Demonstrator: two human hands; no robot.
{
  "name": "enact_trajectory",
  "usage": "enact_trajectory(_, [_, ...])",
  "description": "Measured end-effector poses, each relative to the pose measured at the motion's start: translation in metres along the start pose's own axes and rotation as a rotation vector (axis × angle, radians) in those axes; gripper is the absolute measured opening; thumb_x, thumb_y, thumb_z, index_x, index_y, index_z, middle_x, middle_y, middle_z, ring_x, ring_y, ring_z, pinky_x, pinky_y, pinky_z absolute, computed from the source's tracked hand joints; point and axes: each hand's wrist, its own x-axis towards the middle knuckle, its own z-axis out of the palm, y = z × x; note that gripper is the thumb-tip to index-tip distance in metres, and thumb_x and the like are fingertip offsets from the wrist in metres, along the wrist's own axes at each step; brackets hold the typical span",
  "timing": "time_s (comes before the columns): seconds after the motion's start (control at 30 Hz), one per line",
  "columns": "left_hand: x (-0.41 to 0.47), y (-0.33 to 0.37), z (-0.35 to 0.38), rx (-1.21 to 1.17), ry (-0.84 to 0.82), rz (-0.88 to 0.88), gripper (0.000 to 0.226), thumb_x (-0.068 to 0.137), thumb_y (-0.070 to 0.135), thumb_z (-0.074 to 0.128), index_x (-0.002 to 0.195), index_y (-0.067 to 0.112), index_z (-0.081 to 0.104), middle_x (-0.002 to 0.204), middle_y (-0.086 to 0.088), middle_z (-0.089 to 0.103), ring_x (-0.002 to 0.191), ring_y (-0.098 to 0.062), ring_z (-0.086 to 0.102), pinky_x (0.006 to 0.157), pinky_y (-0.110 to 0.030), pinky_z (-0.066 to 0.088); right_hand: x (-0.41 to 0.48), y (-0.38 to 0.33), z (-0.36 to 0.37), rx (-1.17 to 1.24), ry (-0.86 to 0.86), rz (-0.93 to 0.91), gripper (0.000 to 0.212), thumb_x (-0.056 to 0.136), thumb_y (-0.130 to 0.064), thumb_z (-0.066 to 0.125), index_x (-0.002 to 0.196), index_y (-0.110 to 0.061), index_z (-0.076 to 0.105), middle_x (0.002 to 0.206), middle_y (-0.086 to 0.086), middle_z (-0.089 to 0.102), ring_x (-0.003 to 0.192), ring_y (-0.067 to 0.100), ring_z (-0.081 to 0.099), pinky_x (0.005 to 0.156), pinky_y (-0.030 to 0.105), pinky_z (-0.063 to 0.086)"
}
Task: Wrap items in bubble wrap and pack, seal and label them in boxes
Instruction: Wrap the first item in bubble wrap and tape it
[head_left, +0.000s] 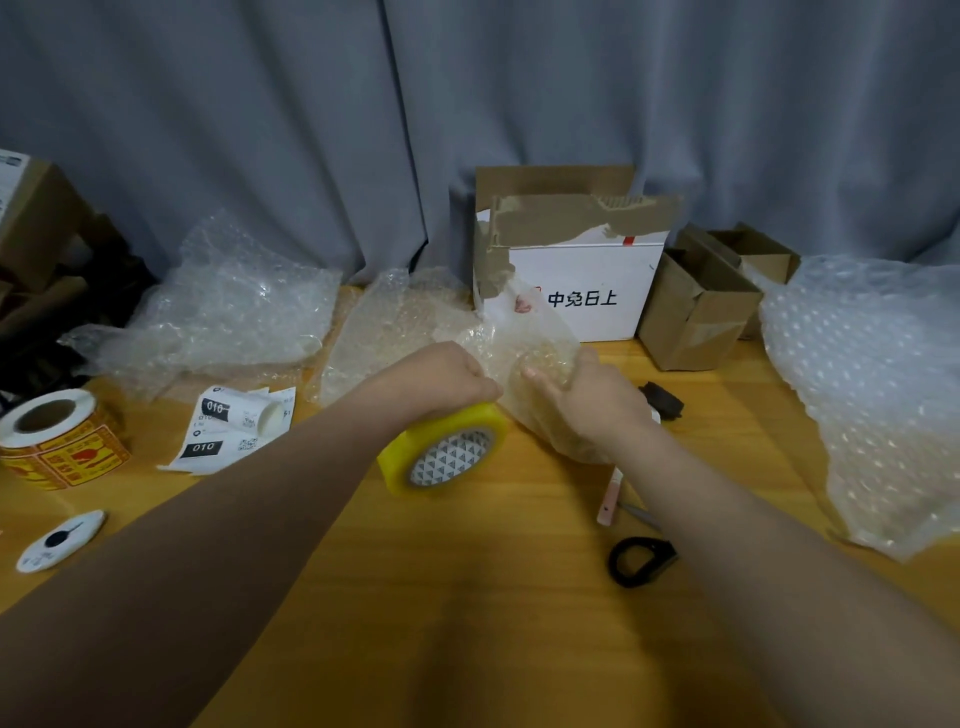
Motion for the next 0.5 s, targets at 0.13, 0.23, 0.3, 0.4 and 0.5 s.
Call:
enact_trajectory(0.13, [0.008, 0.015, 0.002, 0.028, -0.020, -0.009, 0.036, 0.092, 0.035, 0.053, 0.106, 0.006, 0.069, 0.111, -0.013, 0.065, 0.100, -0.025, 0.060, 0.086, -0.035, 0.048, 0.011, 0.007, -0.007, 0.113, -0.089, 0.043, 0.081, 0.086, -0.072, 0.037, 0.138, -0.010, 0.034, 0.128, 0.014, 0.056, 0.113, 0.034, 0.055, 0.089, 0.042, 0.049])
enact_trajectory(0.23, [0.012, 0.019, 0.004, -0.036, -0.013, -0.013, 0.035, 0.091, 0.034, 0.054, 0.106, 0.006, 0.070, 0.112, -0.013, 0.066, 0.100, -0.025, 0.060, 0.090, -0.037, 0.050, 0.014, 0.011, -0.011, 0.163, -0.122, 0.034, 0.080, 0.089, -0.069, 0.036, 0.140, -0.008, 0.033, 0.132, 0.015, 0.054, 0.116, 0.033, 0.053, 0.089, 0.040, 0.047])
enact_trajectory(0.3, [0.012, 0.018, 0.005, -0.093, -0.002, -0.022, 0.034, 0.090, 0.034, 0.057, 0.102, 0.005, 0.071, 0.108, -0.014, 0.068, 0.098, -0.026, 0.062, 0.088, -0.039, 0.051, 0.012, 0.014, -0.009, 0.156, -0.088, 0.022, 0.080, 0.089, -0.070, 0.033, 0.139, -0.007, 0.034, 0.131, 0.015, 0.054, 0.116, 0.032, 0.053, 0.087, 0.039, 0.045])
enact_trajectory(0.4, [0.008, 0.015, 0.006, -0.227, 0.013, -0.024, 0.027, 0.086, 0.032, 0.062, 0.089, 0.008, 0.074, 0.094, -0.012, 0.071, 0.084, -0.019, 0.064, 0.078, -0.033, 0.052, 0.007, 0.016, -0.006, 0.131, -0.027, 0.010, 0.080, 0.088, -0.072, 0.029, 0.135, -0.008, 0.038, 0.126, 0.014, 0.057, 0.112, 0.032, 0.055, 0.086, 0.039, 0.047])
enact_trajectory(0.5, [0.003, 0.013, 0.009, -0.273, 0.017, -0.037, 0.031, 0.086, 0.032, 0.062, 0.092, 0.003, 0.073, 0.094, -0.017, 0.070, 0.078, -0.020, 0.062, 0.076, -0.035, 0.053, 0.005, 0.015, -0.008, 0.071, -0.061, 0.020, 0.091, 0.084, -0.078, 0.019, 0.148, -0.014, 0.020, 0.144, 0.016, 0.042, 0.131, 0.036, 0.040, 0.106, 0.049, 0.035])
